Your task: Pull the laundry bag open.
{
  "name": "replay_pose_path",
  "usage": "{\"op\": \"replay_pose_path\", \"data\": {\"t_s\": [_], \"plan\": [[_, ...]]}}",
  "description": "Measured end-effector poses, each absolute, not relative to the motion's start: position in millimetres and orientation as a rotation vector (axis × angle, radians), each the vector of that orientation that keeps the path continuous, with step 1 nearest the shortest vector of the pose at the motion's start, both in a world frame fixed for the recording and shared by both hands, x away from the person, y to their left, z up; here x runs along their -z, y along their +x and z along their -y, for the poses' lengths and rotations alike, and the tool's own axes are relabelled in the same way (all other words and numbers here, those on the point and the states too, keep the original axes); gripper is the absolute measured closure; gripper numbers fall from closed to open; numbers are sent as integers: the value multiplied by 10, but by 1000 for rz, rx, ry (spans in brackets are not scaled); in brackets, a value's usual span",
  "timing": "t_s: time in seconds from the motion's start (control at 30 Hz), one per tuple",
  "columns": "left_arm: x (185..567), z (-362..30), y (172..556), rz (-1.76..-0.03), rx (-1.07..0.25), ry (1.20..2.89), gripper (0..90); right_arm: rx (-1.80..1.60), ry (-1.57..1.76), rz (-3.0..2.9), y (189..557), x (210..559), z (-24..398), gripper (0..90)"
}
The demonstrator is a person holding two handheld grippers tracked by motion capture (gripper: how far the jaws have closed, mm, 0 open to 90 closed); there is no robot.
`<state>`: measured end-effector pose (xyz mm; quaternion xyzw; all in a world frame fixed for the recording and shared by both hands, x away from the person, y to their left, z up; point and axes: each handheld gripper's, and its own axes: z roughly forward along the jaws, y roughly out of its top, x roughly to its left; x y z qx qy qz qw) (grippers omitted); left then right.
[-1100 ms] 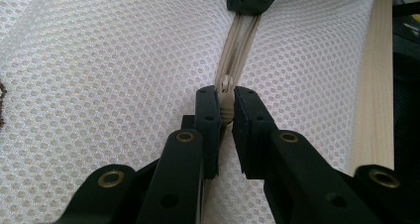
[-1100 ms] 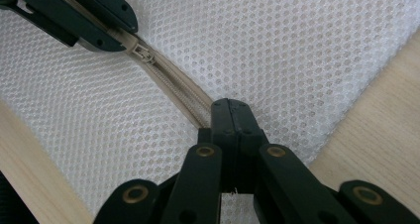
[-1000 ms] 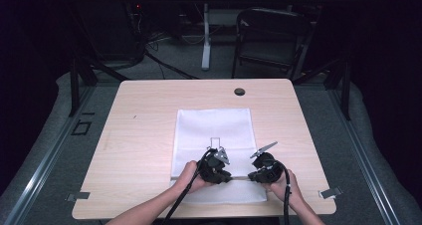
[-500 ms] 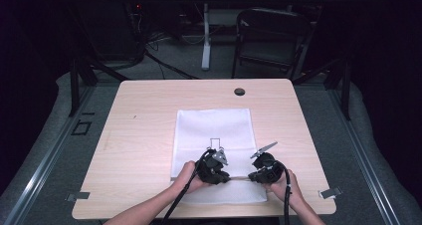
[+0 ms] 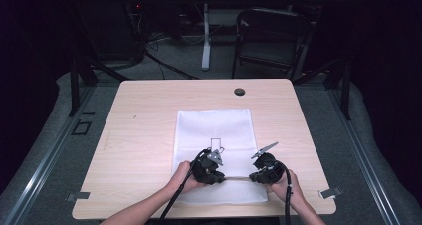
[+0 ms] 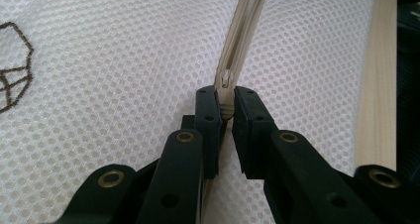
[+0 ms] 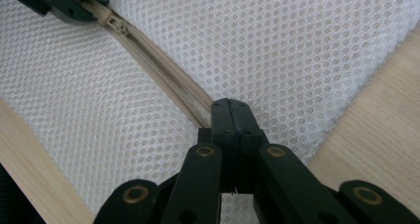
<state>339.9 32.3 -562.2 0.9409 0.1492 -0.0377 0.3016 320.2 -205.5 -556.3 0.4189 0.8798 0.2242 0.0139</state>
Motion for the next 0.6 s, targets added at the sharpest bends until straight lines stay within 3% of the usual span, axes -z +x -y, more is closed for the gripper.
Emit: {"op": "replay_pose_path", "data": {"t_s": [0.6], "plan": [[5608, -692, 3428, -475, 77, 2507, 815, -673, 1321, -2735, 3193, 5555, 2090, 900]]}}
